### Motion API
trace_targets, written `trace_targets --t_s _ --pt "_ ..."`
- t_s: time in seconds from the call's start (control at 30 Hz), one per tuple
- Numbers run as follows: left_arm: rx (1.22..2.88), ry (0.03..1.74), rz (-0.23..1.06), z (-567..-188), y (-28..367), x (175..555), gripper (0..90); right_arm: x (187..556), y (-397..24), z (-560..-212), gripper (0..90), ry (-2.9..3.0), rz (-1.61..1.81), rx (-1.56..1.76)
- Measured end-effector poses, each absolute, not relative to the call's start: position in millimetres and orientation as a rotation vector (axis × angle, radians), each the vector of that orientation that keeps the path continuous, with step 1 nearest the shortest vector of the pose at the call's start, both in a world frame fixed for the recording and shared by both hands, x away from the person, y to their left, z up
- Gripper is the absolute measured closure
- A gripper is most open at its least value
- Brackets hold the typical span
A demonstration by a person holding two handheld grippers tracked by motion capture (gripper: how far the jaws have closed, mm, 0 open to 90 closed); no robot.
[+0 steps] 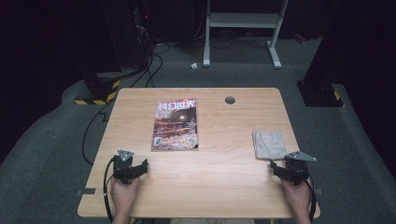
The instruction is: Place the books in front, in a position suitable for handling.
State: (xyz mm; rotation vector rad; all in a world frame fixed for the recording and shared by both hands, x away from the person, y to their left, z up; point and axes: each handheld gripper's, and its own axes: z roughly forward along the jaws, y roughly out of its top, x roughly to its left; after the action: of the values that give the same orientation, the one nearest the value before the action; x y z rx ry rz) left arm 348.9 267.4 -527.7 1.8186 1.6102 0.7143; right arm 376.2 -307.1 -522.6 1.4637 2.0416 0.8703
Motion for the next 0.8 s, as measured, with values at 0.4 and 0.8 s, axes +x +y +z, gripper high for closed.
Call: trace_targets --t_s 0.4,0.8 --pt "1.819 1.609 0.714 -527.8 266.9 348.7 23.1 376.3 -307.1 -522.6 32.9 2.045 0.871 1.46" --pt "1.811 1.617 0.711 -527.6 266.9 349.1 23.6 376.2 -306.8 -522.6 32.7 2.045 0.868 1.459"
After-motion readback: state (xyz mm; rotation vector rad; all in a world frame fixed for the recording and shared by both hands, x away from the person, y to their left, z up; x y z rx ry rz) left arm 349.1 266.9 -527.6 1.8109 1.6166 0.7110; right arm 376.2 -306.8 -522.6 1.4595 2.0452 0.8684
